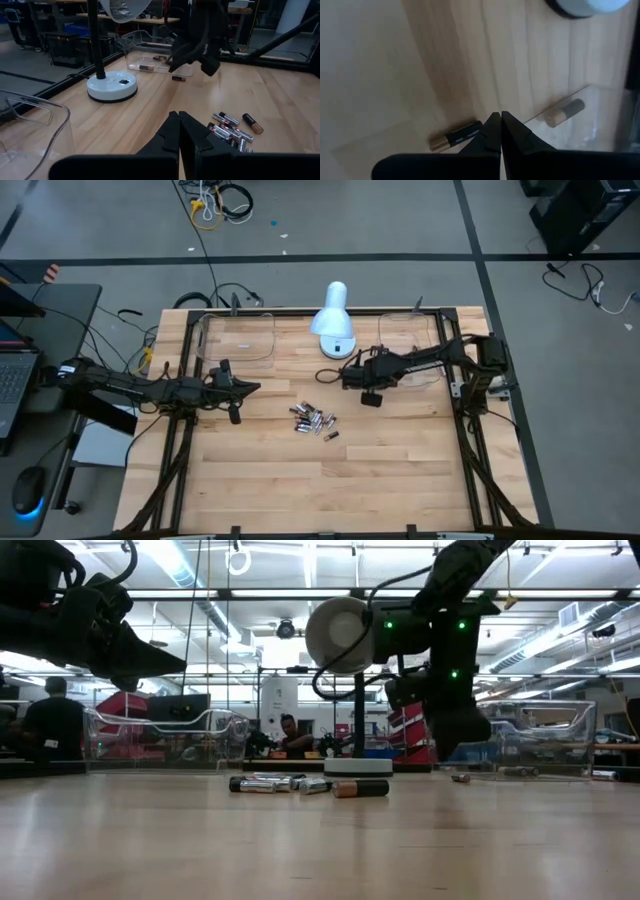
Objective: Sort batteries
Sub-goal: Put the black battery in the transparent bin
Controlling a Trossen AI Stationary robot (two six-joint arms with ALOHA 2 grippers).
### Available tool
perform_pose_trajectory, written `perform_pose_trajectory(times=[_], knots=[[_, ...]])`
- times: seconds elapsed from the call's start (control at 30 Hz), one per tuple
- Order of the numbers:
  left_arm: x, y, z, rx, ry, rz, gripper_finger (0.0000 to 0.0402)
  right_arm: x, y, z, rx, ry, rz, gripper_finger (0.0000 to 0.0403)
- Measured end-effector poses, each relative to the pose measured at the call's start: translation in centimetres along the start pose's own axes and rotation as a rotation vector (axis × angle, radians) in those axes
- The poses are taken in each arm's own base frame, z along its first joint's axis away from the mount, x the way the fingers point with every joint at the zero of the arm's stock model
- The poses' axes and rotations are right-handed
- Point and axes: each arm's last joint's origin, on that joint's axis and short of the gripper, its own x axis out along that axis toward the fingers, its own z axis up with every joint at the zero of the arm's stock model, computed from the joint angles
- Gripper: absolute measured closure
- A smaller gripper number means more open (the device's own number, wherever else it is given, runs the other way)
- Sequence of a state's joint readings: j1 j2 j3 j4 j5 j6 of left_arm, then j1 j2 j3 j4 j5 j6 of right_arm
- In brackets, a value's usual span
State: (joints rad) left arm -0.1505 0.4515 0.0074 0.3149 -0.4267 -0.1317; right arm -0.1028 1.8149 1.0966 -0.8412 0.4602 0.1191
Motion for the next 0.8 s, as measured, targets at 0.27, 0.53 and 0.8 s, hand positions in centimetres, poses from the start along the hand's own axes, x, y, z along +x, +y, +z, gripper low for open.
perform_pose_trajectory(times=[0.27, 0.53, 0.8], knots=[[0.0, 0.0, 0.0, 0.023, 0.0, 0.0, 0.04, 0.6, -1.1, -0.1, 0.024, 0.041, 0.036, 0.0403], [0.0, 0.0, 0.0, 0.031, 0.0, 0.0, 0.04, 0.9, -1.8, -0.6, 0.06, 0.104, 0.098, 0.0403], [0.0, 0.0, 0.0, 0.049, -0.001, 0.0, 0.04, 1.0, -1.6, -0.2, 0.123, 0.082, 0.184, 0.0403]])
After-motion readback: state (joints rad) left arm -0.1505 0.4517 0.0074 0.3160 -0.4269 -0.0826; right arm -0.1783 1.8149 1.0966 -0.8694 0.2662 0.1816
